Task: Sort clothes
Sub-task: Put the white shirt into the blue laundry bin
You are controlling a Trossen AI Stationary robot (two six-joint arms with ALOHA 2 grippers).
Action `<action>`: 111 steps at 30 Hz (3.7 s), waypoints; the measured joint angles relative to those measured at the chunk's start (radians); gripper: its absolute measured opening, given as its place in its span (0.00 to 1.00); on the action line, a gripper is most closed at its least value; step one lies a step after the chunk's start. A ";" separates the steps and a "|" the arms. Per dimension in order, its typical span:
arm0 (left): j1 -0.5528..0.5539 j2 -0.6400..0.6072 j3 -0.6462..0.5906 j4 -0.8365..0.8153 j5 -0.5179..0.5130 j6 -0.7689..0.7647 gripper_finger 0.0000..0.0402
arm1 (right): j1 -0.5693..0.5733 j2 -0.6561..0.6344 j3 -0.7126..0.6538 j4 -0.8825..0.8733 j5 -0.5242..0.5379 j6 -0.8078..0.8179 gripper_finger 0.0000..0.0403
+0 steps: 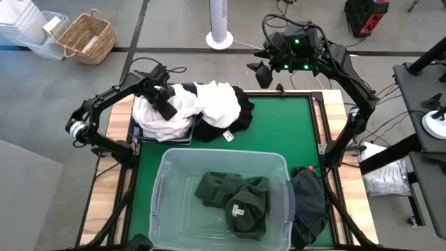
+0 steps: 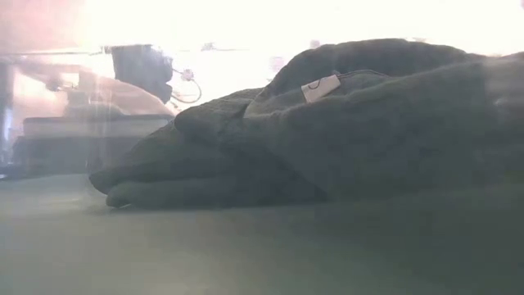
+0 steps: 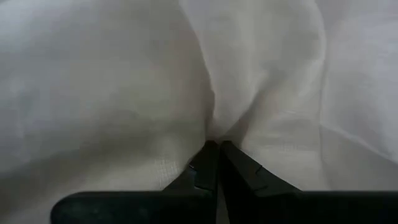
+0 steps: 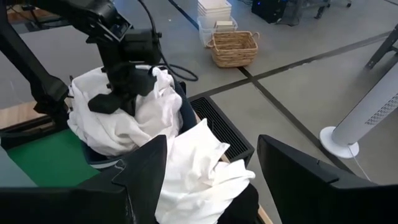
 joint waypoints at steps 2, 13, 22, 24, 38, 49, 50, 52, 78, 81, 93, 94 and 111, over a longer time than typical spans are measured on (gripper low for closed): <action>0.001 -0.006 -0.001 0.010 0.003 0.000 0.00 | 0.000 0.000 0.000 0.000 0.001 0.001 0.59; 0.008 0.003 0.013 -0.022 0.162 -0.087 0.00 | 0.000 0.000 0.000 0.008 0.005 0.006 0.59; 0.007 0.000 0.010 -0.020 0.233 0.117 0.00 | 0.000 0.000 0.000 0.008 0.007 0.017 0.58; 0.007 -0.006 0.010 0.004 0.233 0.170 0.00 | 0.000 0.000 0.000 0.007 0.007 0.018 0.58; -0.017 -0.154 -0.083 0.298 0.211 0.286 0.00 | 0.000 0.000 0.000 0.010 0.026 0.025 0.59; -0.097 -0.258 -0.279 0.501 0.082 0.052 0.00 | 0.000 0.000 0.000 0.031 0.026 0.025 0.59; -0.097 -0.258 -0.293 0.494 0.084 0.030 0.00 | 0.000 0.000 0.000 0.032 0.026 0.025 0.59; -0.100 -0.251 -0.319 0.488 0.084 -0.002 0.00 | 0.000 0.000 -0.002 0.031 0.026 0.025 0.59; -0.101 0.053 -0.391 0.561 0.010 -0.133 0.00 | 0.000 0.000 -0.055 0.031 0.025 0.053 0.58; -0.101 0.078 -0.392 0.584 0.010 -0.133 0.00 | 0.000 0.000 -0.059 0.031 0.025 0.059 0.57; -0.105 0.034 -0.408 0.641 0.047 -0.134 0.00 | 0.000 0.000 -0.061 0.031 0.025 0.058 0.59; -0.107 0.015 -0.396 0.626 0.035 -0.136 0.00 | 0.000 0.000 -0.061 0.031 0.025 0.058 0.58; -0.104 -0.075 -0.053 0.165 -0.007 -0.075 0.00 | 0.000 0.000 -0.061 0.037 0.025 0.039 0.60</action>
